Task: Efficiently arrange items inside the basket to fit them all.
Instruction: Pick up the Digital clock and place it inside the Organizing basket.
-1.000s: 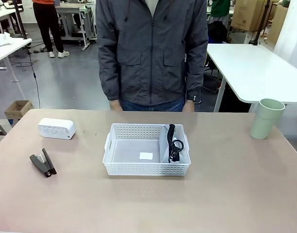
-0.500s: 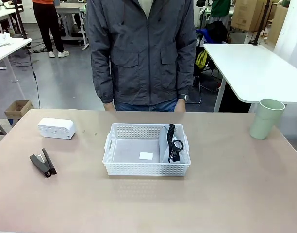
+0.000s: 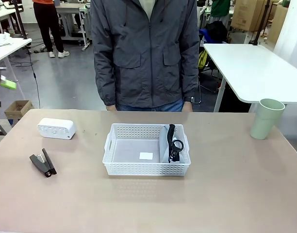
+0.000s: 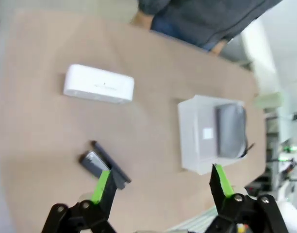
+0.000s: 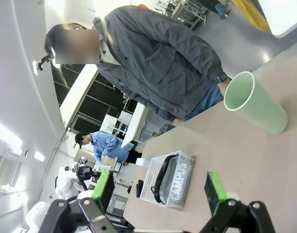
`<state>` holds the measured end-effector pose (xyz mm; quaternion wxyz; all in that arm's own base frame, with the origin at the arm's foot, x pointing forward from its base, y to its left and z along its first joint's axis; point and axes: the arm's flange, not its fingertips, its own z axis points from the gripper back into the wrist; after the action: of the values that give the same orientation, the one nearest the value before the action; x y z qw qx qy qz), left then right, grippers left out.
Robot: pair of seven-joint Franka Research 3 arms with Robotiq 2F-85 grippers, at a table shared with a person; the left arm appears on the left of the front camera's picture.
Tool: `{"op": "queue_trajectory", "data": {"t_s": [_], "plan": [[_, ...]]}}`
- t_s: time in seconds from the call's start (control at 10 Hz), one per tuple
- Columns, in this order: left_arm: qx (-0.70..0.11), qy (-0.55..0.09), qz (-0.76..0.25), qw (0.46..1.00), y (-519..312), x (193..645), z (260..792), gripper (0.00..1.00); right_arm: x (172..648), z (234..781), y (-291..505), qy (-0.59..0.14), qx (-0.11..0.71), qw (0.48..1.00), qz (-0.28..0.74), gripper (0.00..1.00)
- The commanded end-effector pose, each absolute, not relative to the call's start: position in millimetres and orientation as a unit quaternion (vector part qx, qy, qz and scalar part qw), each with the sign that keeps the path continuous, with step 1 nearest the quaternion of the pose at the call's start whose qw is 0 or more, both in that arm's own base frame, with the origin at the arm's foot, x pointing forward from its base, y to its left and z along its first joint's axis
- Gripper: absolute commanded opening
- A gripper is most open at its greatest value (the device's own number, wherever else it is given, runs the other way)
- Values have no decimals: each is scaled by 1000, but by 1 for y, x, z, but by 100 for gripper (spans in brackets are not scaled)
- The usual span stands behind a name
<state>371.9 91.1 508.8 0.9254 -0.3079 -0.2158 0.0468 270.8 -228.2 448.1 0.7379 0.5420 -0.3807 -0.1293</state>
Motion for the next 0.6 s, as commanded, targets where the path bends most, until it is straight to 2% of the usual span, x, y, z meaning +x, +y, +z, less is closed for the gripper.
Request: {"op": "queue_trajectory", "data": {"t_s": [0.0,0.3,0.5], "plan": [[-210,-136,-8,968,71,397,505,100,270,449,-229,-386,546,733,-127,100],[-55,-130,-69,988,6,431,480,100,270,449,-229,-386,546,733,-127,100],[-35,-146,-106,983,-21,441,464,100,270,449,-229,-386,546,733,-127,100]]}}
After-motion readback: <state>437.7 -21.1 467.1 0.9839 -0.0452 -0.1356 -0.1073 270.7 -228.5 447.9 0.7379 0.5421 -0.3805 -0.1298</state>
